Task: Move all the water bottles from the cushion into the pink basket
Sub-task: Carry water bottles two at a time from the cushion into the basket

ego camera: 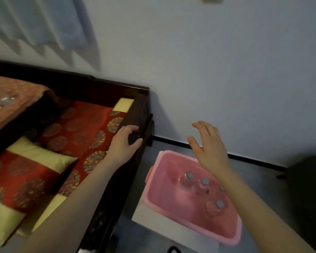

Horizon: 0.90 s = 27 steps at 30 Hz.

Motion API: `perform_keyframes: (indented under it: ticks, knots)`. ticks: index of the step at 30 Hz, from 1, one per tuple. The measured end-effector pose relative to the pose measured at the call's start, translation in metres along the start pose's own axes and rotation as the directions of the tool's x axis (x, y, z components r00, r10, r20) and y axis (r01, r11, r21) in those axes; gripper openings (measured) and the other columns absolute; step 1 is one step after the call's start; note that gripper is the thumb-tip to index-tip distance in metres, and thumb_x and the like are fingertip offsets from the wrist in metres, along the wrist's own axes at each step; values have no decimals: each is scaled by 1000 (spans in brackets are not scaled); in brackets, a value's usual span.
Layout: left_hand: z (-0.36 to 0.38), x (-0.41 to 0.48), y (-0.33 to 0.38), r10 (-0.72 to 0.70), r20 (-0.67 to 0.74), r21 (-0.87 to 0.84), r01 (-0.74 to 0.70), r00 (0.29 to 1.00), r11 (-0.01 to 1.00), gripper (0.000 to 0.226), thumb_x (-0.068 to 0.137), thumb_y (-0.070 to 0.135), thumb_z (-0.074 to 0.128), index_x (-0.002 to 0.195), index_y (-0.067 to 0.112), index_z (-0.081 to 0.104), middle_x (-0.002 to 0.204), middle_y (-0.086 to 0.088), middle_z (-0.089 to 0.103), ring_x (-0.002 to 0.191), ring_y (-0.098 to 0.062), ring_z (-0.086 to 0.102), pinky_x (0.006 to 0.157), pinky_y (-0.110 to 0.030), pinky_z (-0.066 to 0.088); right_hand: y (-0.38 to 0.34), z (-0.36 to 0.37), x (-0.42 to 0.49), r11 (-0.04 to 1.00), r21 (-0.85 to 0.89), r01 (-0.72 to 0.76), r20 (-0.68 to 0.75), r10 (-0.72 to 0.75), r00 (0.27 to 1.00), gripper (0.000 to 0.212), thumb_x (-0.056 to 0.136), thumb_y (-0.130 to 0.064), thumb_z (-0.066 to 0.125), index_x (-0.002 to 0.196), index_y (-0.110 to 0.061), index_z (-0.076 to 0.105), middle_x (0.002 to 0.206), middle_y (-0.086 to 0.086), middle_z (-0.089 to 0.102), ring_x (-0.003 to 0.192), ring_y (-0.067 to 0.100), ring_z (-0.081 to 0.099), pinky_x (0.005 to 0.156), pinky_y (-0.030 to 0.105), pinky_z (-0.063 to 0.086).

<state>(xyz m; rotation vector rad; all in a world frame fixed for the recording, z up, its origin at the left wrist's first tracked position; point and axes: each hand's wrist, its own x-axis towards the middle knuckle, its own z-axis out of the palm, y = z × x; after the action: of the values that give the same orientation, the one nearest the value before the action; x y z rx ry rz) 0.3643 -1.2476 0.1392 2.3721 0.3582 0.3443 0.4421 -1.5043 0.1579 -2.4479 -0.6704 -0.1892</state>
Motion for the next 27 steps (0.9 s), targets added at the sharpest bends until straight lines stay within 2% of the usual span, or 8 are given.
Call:
perform_keyframes:
  ticks: [4,8,11,15,18,22,27]
  knots:
    - [-97,-61,-35,-134,-181,26,141,974,990,40,87,27,65,124,19,55,121,0,57,115,-17,54,90,-26,38,-71,17,-1,990,82,117,38,-120,992,41,97,-34,49,132,-12,51,140,9,47,129,26,39,104,37,34]
    - [-187,-143,-78,-291,-321,-30,298,901,954,42,89,34,62,128,22,52,125,1,56,117,-15,52,94,-33,43,-161,54,-13,966,147,212,117,-230,966,43,97,-39,45,133,-17,49,142,5,45,133,24,35,109,39,32]
    - [-255,-228,-116,-372,-439,-90,372,818,924,39,89,37,62,125,23,55,122,5,58,112,-11,54,88,-31,43,-238,88,-42,932,190,307,143,-336,931,43,97,-42,43,133,-19,49,141,3,45,132,22,35,104,33,32]
    - [-322,-328,-161,-455,-531,-193,421,715,886,26,92,35,58,113,20,61,109,1,64,102,-17,60,83,-33,46,-319,126,-85,894,275,353,191,-410,892,44,98,-45,38,133,-19,50,138,2,47,129,20,37,101,33,34]
    - [-365,-400,-186,-518,-618,-256,471,592,844,25,95,27,54,112,12,63,103,-2,64,98,-18,59,81,-30,41,-384,158,-116,853,351,387,205,-473,857,44,99,-44,38,133,-18,50,137,3,48,128,21,39,99,32,33]
    - [-404,-478,-214,-585,-668,-333,518,461,788,24,96,25,52,112,12,64,103,-2,64,96,-16,58,82,-26,39,-460,194,-153,820,426,383,271,-519,811,44,98,-40,44,136,-18,46,138,5,47,128,23,40,101,36,34]
    - [-444,-528,-254,-692,-654,-545,444,305,711,22,95,22,53,113,13,63,108,-7,67,100,-19,62,77,-23,41,-543,240,-171,790,480,382,313,-561,766,45,91,-31,59,133,-19,49,134,4,48,126,23,43,104,41,38]
